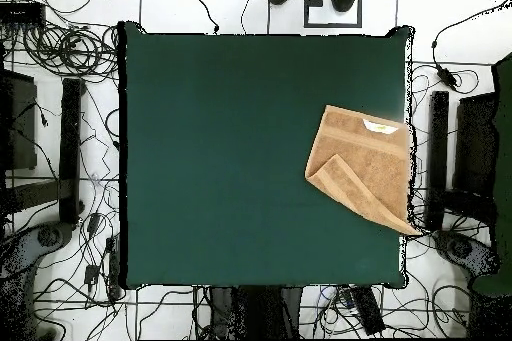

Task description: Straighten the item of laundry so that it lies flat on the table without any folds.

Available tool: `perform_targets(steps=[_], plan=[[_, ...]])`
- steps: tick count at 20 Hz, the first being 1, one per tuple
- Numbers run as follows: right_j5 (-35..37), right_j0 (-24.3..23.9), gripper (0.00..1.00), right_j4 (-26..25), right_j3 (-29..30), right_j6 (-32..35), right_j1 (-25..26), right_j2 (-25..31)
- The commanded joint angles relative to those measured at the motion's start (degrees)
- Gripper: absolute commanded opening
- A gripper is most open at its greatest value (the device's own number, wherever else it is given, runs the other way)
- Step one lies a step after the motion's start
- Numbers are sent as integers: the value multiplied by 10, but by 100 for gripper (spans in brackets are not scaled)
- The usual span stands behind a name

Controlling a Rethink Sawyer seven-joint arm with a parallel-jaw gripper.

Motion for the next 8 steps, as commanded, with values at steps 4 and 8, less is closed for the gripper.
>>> perform_targets(steps=[4,8], plan=[[61,-34,100,-354,-51,-341,105,530],[48,-41,100,-434,-63,-368,121,619]])
